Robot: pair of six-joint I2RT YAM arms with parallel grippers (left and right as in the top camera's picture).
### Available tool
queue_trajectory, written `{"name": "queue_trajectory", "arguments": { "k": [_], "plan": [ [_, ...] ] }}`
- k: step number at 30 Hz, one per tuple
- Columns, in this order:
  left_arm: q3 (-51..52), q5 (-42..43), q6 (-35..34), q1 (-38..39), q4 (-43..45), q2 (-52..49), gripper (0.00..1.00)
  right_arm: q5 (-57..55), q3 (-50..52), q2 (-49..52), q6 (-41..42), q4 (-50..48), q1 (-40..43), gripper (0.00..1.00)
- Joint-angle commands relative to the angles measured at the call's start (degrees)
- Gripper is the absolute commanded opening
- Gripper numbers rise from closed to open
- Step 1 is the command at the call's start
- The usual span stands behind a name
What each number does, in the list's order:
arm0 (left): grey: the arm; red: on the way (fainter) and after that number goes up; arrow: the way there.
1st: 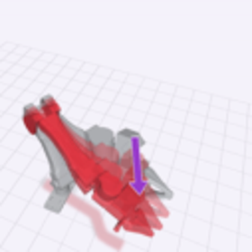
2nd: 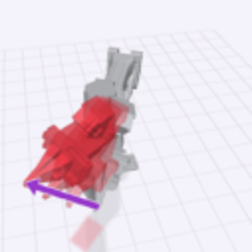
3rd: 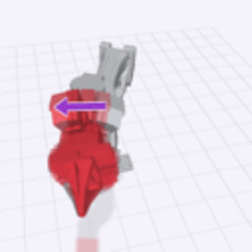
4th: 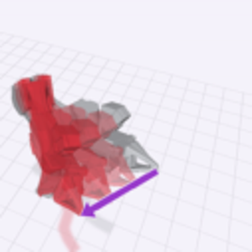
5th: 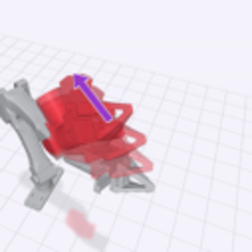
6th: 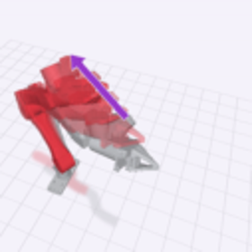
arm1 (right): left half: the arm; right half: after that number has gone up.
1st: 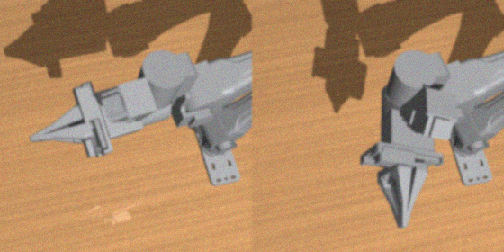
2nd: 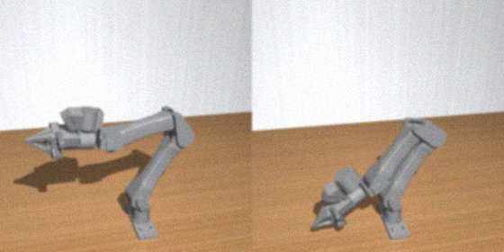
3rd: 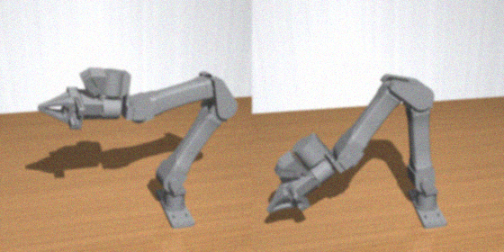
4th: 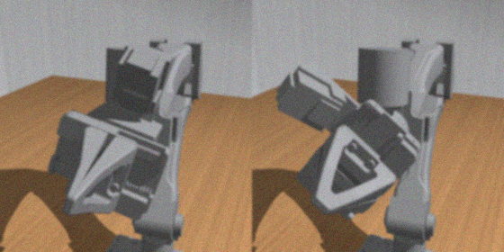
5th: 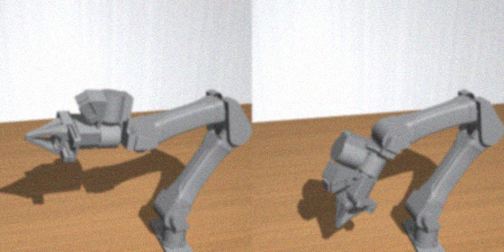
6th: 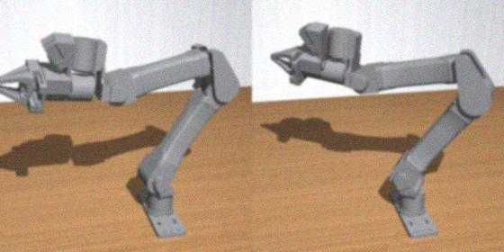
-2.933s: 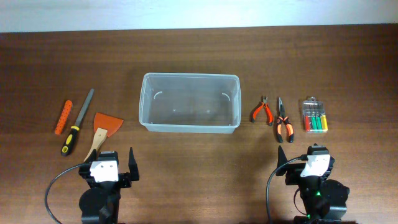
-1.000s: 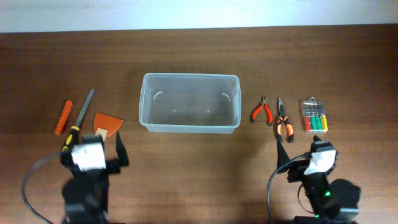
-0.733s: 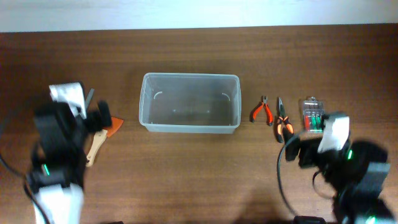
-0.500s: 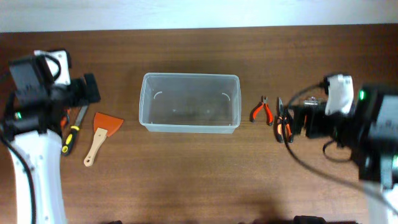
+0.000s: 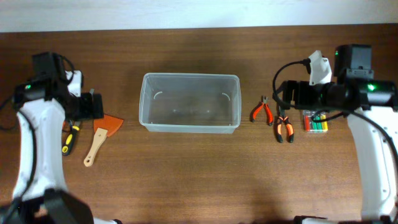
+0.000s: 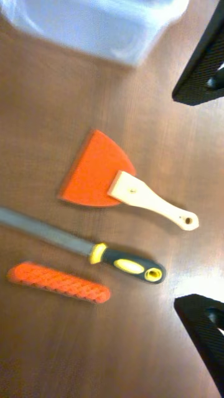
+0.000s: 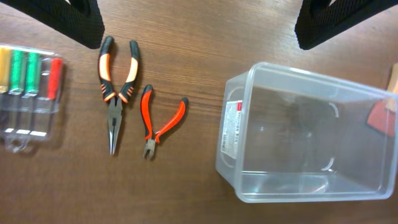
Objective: Pack container
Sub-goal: 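Reach left gripper to the orange scraper and grasp its wooden handle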
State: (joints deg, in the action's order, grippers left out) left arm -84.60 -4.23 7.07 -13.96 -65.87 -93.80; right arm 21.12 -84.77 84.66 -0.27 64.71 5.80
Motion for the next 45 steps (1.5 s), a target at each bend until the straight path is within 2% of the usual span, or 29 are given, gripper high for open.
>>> {"name": "queue_trajectory", "arguments": {
  "k": [1, 5, 10, 14, 22, 26, 31, 34, 41, 45],
  "plan": [
    [-0.7, -3.1, 2.4, -0.2, -2.4, -5.2, 1.00, 0.7, -1.2, 1.8, 4.0, -0.2, 1.4, 0.98],
    [-0.6, -5.6, 5.6, -0.2, -3.4, -11.4, 0.83, 0.8, -1.2, 2.8, 5.3, -0.1, 3.3, 0.99],
    [-0.6, -6.2, 12.4, -0.2, -3.7, -18.4, 0.72, 0.7, -1.2, 2.8, 5.3, 1.2, 5.8, 0.98],
    [-0.6, -6.2, 14.7, -0.3, -3.2, -23.6, 0.73, 0.8, -1.2, 2.8, 5.3, 2.2, 8.2, 0.99],
    [-0.6, -5.6, 15.0, -0.4, -0.2, -28.9, 0.73, 0.8, -1.2, 2.8, 5.3, 2.4, 13.6, 0.98],
    [-0.6, -5.7, 18.2, -0.4, 1.1, -29.1, 0.72, 0.8, -1.2, 2.8, 5.3, 2.6, 15.1, 0.98],
    [-0.6, -5.4, 18.4, -0.4, 2.3, -29.1, 0.71, 1.0, -1.2, 2.8, 5.3, 2.9, 15.2, 0.98],
    [-0.6, -5.4, 18.4, -0.4, 2.9, -29.1, 0.66, 1.0, -1.2, 2.8, 5.3, 3.5, 15.2, 0.98],
    [-0.4, 0.3, 20.7, -0.5, 3.3, -29.1, 0.64, 1.0, -1.2, 2.8, 5.3, 5.1, 15.2, 0.98],
    [0.2, 0.3, 20.9, -0.5, 4.0, -29.1, 0.64, 1.0, -1.2, 2.8, 5.3, 5.9, 15.2, 0.98]
  ]
}}
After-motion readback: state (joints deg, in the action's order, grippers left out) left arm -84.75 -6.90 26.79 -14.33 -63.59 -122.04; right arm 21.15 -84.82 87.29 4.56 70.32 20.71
